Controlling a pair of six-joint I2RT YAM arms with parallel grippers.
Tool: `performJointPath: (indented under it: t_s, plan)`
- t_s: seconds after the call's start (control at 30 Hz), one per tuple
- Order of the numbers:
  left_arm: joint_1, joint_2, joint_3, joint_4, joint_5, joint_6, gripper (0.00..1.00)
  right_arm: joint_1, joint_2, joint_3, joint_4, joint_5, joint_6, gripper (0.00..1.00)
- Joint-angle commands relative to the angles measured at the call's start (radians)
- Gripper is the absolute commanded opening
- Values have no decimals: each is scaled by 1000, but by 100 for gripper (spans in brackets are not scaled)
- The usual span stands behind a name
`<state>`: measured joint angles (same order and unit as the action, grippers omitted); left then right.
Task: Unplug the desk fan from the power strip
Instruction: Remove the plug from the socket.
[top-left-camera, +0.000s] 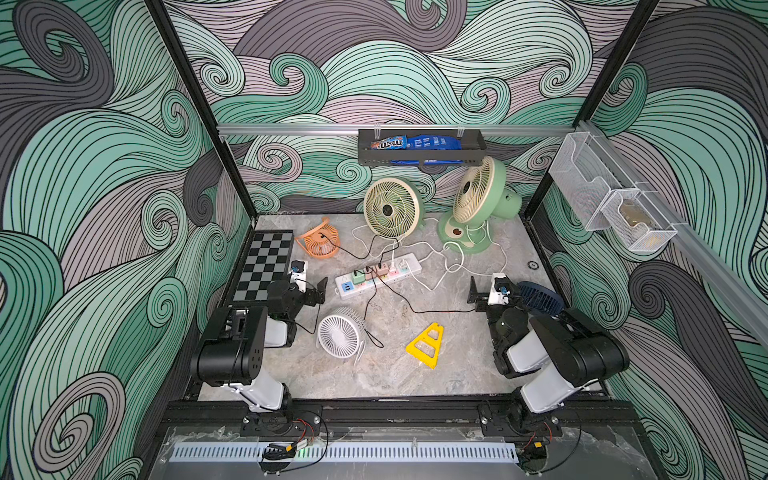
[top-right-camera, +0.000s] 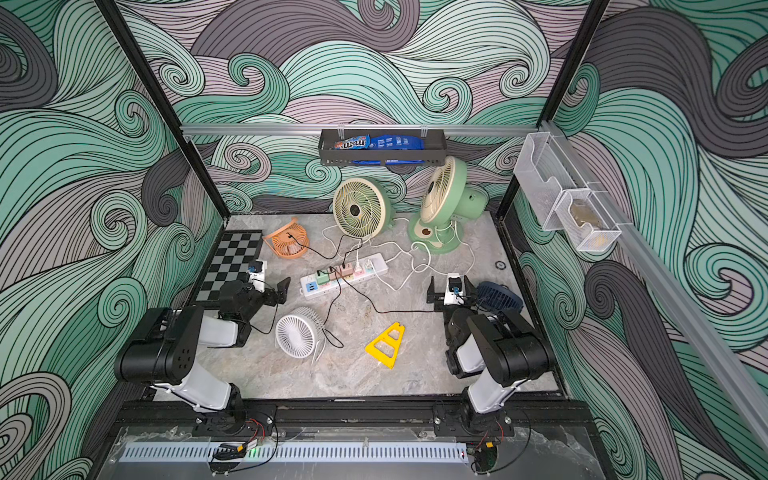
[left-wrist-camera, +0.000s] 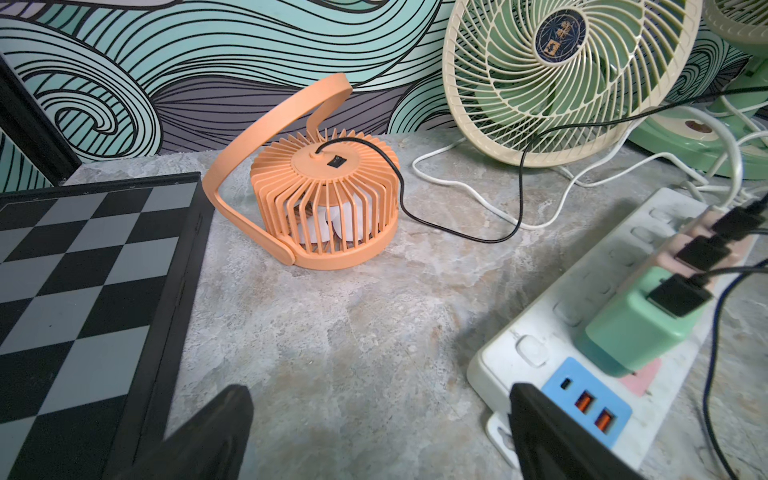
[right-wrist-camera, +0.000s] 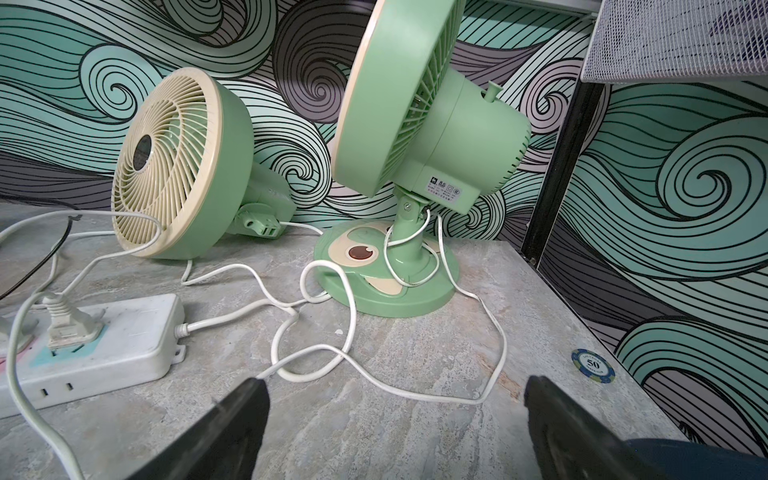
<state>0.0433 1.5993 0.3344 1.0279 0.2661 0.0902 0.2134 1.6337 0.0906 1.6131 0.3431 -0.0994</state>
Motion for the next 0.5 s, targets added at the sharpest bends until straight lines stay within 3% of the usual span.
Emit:
performJointPath:
  t_s: [0.0, 0.33, 0.47]
  plan:
    - [-5, -11, -32, 74, 1, 11, 99, 10, 10, -27, 173, 17, -18, 99]
    - [-6, 39, -151, 356, -2, 9, 99, 23, 35, -63, 275, 9, -38, 99]
    - [-9, 41, -152, 363, -13, 7, 99, 26, 36, -61, 272, 8, -42, 99]
